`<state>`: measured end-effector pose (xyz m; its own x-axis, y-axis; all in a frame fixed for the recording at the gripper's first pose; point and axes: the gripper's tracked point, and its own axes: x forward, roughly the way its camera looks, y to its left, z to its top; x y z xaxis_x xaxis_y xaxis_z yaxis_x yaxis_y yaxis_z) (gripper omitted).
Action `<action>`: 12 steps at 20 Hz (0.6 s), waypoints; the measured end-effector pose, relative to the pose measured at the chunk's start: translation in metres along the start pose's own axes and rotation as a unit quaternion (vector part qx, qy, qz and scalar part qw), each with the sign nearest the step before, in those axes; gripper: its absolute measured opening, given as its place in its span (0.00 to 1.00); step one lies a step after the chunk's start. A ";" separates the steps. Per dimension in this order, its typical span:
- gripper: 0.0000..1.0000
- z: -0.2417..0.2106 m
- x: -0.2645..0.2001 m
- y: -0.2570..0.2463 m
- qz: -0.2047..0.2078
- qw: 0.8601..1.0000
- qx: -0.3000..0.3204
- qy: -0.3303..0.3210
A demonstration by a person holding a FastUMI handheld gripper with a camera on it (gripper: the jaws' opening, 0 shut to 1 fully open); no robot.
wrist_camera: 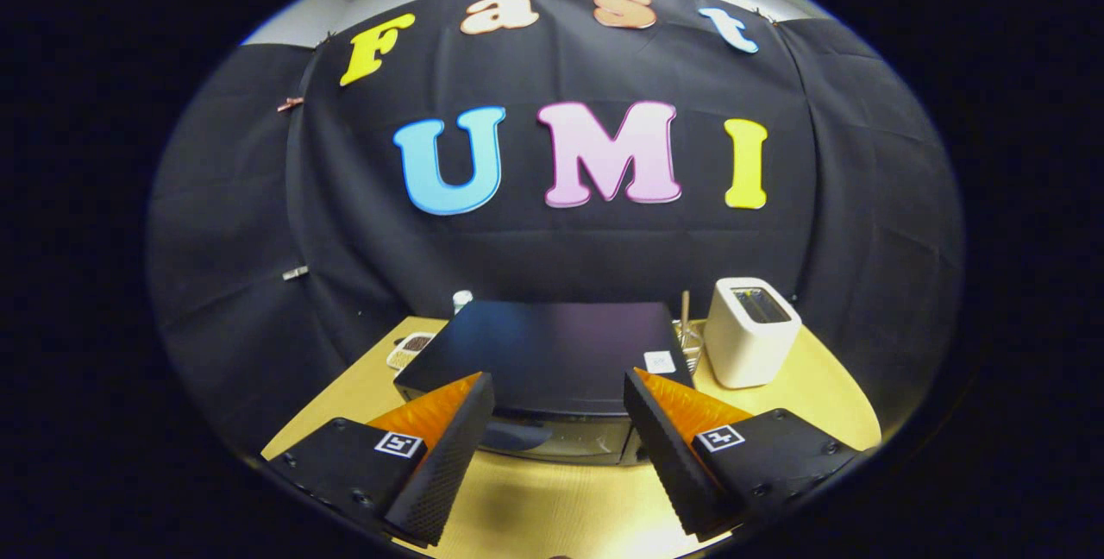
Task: Open the toaster oven, put the food inside, and close the toaster oven door.
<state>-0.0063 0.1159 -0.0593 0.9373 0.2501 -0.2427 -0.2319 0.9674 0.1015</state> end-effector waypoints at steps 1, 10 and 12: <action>0.99 0.013 -0.006 -0.011 -0.010 1.000 0.000 -0.015; 0.99 0.071 -0.078 -0.103 -0.079 0.992 -0.021 -0.100; 0.98 0.067 -0.094 -0.122 -0.101 0.989 -0.033 -0.103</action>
<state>-0.0488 -0.0281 0.0161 0.9978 0.0440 -0.0489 -0.0438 0.9990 0.0058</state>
